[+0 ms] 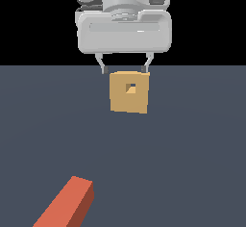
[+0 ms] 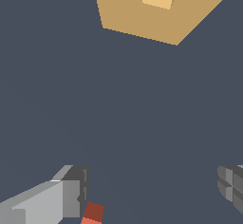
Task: Insert the peg into the horizontal hole in a box.
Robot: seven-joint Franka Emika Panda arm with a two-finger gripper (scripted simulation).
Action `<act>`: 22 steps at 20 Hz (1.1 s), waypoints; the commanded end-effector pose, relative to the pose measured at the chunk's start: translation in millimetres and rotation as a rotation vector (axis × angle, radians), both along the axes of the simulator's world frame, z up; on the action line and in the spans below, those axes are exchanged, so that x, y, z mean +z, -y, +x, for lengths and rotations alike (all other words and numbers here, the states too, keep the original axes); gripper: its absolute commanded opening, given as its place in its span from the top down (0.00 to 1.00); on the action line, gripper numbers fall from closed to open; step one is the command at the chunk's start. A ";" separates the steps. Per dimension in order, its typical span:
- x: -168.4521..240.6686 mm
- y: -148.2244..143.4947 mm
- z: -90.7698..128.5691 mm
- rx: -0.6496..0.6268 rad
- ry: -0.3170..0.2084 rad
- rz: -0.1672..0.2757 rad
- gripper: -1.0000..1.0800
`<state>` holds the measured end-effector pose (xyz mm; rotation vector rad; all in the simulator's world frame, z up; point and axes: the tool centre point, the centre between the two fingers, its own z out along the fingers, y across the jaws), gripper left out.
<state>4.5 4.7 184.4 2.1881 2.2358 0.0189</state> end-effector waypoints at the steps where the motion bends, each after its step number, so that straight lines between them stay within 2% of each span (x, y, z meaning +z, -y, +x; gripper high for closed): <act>1: 0.0 0.0 0.0 0.000 0.000 0.000 0.04; 5: -3.9 10.2 -2.2 -0.011 -0.001 0.000 0.04; 10: -19.6 50.8 -12.0 -0.055 -0.003 0.000 0.04; 15: -46.4 118.9 -32.5 -0.129 -0.007 0.000 0.04; 22: -89.6 223.8 -74.1 -0.245 -0.013 0.000 0.04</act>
